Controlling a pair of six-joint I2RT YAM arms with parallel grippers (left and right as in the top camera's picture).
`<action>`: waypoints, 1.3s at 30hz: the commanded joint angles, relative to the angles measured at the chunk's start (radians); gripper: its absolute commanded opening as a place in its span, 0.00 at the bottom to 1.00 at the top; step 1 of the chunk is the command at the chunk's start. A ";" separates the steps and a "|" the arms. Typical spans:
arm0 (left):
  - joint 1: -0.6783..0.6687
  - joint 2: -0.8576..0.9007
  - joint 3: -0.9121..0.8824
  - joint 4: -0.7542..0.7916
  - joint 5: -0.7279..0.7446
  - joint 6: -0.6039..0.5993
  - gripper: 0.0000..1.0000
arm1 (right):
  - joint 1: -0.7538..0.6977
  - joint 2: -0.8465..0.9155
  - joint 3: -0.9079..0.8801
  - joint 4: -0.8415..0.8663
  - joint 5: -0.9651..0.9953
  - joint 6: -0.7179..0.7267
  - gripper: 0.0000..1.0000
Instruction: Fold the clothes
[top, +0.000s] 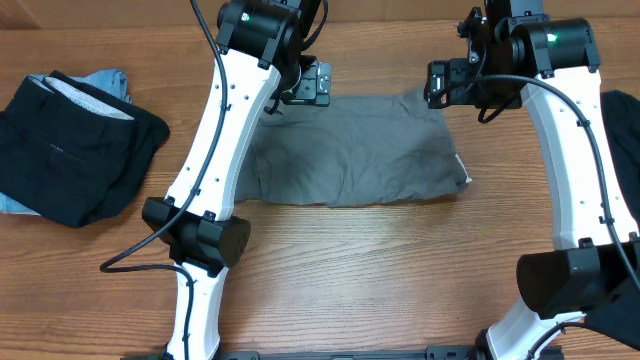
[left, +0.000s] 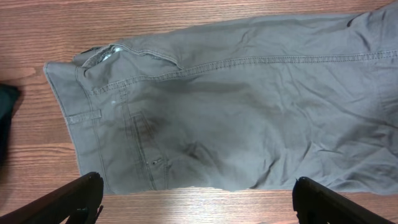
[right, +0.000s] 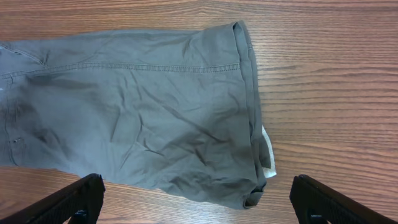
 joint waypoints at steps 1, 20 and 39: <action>0.000 -0.028 0.010 0.003 -0.016 -0.007 1.00 | -0.008 -0.026 0.012 0.005 0.005 0.005 1.00; 0.001 0.001 0.003 0.215 -0.028 0.043 0.44 | -0.007 -0.025 0.008 0.056 -0.134 0.016 1.00; 0.036 0.405 0.000 0.048 -0.077 0.159 0.04 | 0.013 -0.025 -0.632 0.297 -0.054 0.204 0.04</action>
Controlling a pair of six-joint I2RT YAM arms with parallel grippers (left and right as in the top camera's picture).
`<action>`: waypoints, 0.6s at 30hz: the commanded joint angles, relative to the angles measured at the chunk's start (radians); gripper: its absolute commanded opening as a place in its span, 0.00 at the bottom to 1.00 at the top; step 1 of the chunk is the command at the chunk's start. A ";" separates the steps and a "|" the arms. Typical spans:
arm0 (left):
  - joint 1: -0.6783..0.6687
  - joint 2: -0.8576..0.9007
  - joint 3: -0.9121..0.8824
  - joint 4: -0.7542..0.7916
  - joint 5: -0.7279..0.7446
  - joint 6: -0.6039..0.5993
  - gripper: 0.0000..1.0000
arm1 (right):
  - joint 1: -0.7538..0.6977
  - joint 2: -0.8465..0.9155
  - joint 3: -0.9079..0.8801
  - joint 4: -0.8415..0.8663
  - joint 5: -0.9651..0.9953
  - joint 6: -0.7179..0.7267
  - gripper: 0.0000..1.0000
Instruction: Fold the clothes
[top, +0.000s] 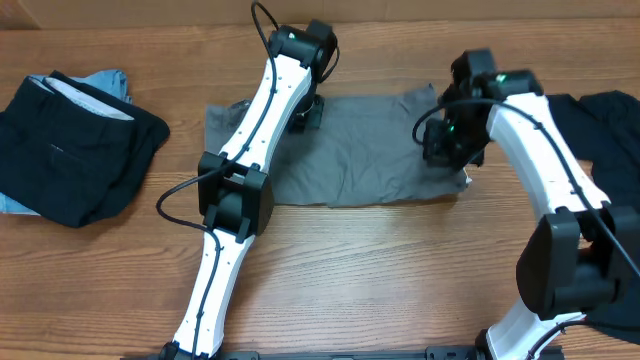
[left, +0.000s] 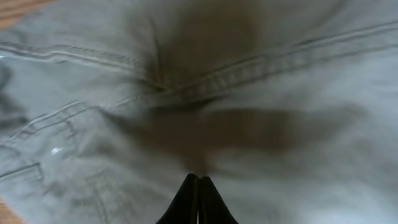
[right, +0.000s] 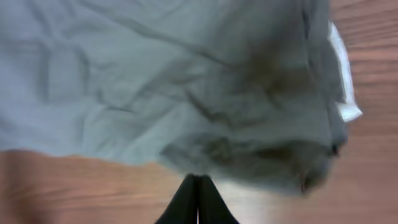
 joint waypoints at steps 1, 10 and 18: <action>0.032 0.033 0.002 0.004 -0.010 0.039 0.04 | 0.003 -0.021 -0.151 0.120 0.101 0.089 0.04; 0.102 0.035 0.002 0.050 0.022 0.039 0.04 | 0.002 -0.021 -0.448 0.500 0.334 0.222 0.09; 0.111 0.004 0.095 0.058 0.013 0.047 0.04 | 0.002 -0.021 -0.485 0.573 0.307 0.221 0.06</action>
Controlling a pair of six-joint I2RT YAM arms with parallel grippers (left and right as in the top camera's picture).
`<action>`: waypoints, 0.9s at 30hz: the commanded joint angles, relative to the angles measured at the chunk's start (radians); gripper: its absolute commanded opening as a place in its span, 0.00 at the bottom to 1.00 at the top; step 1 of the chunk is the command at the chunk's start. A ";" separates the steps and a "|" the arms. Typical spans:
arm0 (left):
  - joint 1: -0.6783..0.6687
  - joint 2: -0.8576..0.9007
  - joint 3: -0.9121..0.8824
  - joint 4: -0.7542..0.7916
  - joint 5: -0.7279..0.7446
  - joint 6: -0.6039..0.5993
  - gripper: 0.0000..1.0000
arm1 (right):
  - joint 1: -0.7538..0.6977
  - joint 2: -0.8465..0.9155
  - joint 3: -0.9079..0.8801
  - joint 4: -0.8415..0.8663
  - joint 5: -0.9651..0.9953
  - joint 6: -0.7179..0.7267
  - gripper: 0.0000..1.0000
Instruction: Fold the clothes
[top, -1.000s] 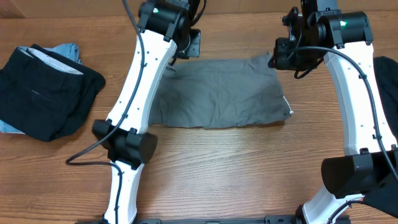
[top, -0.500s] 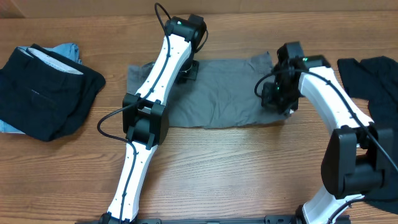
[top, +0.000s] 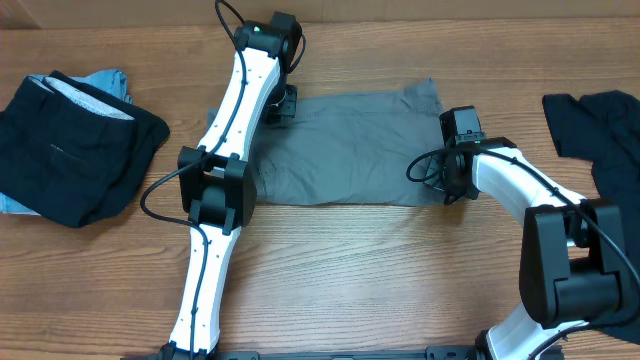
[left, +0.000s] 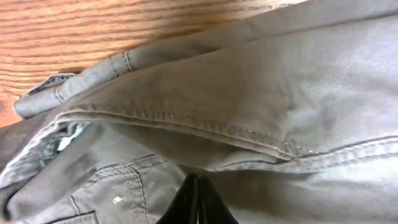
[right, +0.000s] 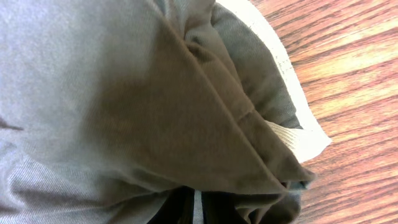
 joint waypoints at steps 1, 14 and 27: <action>0.010 -0.023 0.086 -0.002 -0.003 0.010 0.04 | -0.003 0.014 -0.017 -0.021 -0.001 0.010 0.04; 0.146 -0.019 -0.042 0.060 0.020 -0.053 0.04 | -0.003 0.014 0.056 -0.126 -0.008 0.006 0.04; 0.148 -0.090 0.037 0.162 -0.106 -0.005 0.04 | -0.003 0.014 0.073 -0.160 -0.009 0.006 0.04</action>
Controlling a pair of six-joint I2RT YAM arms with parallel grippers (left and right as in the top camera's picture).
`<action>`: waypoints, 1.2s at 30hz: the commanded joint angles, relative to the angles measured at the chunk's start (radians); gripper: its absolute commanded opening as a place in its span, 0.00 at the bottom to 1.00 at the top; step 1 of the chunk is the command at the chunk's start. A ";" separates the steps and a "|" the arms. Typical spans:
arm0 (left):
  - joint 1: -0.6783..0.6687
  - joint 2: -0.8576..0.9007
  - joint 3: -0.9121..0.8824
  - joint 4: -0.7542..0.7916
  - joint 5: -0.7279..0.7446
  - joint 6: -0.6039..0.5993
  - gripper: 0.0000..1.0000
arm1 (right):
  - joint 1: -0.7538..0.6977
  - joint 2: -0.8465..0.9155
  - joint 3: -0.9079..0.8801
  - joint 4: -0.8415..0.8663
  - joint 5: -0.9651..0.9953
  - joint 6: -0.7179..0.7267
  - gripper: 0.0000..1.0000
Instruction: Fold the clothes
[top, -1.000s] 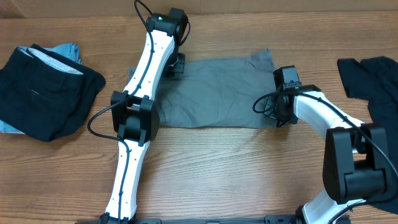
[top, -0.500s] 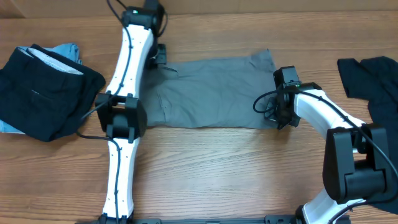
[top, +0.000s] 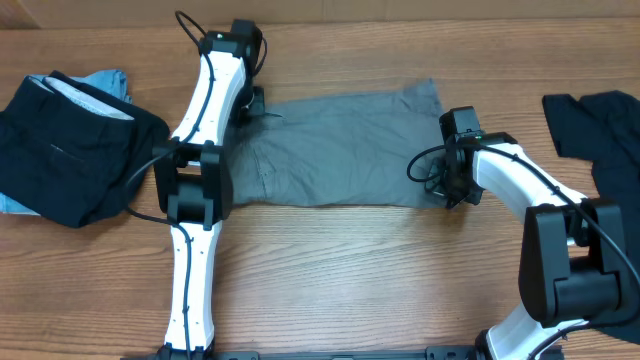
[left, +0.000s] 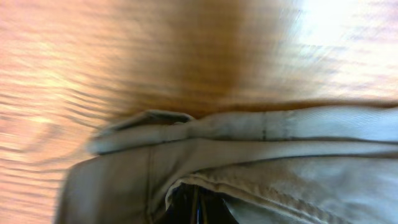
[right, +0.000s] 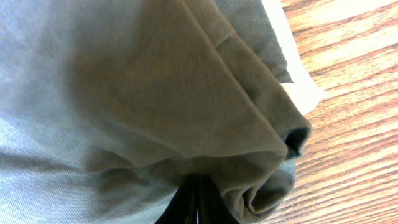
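Grey shorts (top: 340, 150) lie flat across the middle of the wooden table, waistband to the left, hem to the right. My left gripper (top: 248, 103) is low at their far left corner. In its wrist view the closed fingertips (left: 198, 208) sit tucked under a fold of the waistband (left: 267, 134), shut on the cloth. My right gripper (top: 455, 192) is at the near right corner, its closed fingertips (right: 198, 200) wrapped in bunched hem cloth (right: 186, 93). A white lining (right: 295, 74) shows beside the hem.
A black folded garment (top: 80, 145) on light blue cloth (top: 105, 80) lies at the left edge. Another black garment (top: 600, 120) lies at the right edge. Bare wood (top: 350, 270) runs along the near side. The left arm's links (top: 195, 180) stretch over the shorts' left end.
My left gripper has shifted left along the far edge to the shorts' far left corner. The right gripper stays at the near right corner, still pinching the hem.
Both grippers hung open above the shorts' far edge. Then both were shut and down on the cloth, left near the far middle, right at the right end. Later the left sat nearer the waistband and the right at the near right hem, as now.
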 joint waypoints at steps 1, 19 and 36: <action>0.008 -0.090 0.249 -0.015 -0.056 0.026 0.04 | -0.003 0.011 0.050 -0.031 0.006 0.002 0.04; -0.100 -0.194 0.208 -0.158 0.279 -0.042 0.19 | -0.027 0.018 0.476 -0.270 0.011 -0.142 0.79; -0.151 -0.194 0.073 -0.052 0.280 -0.041 0.49 | -0.272 0.324 0.475 -0.248 -0.619 -0.798 0.90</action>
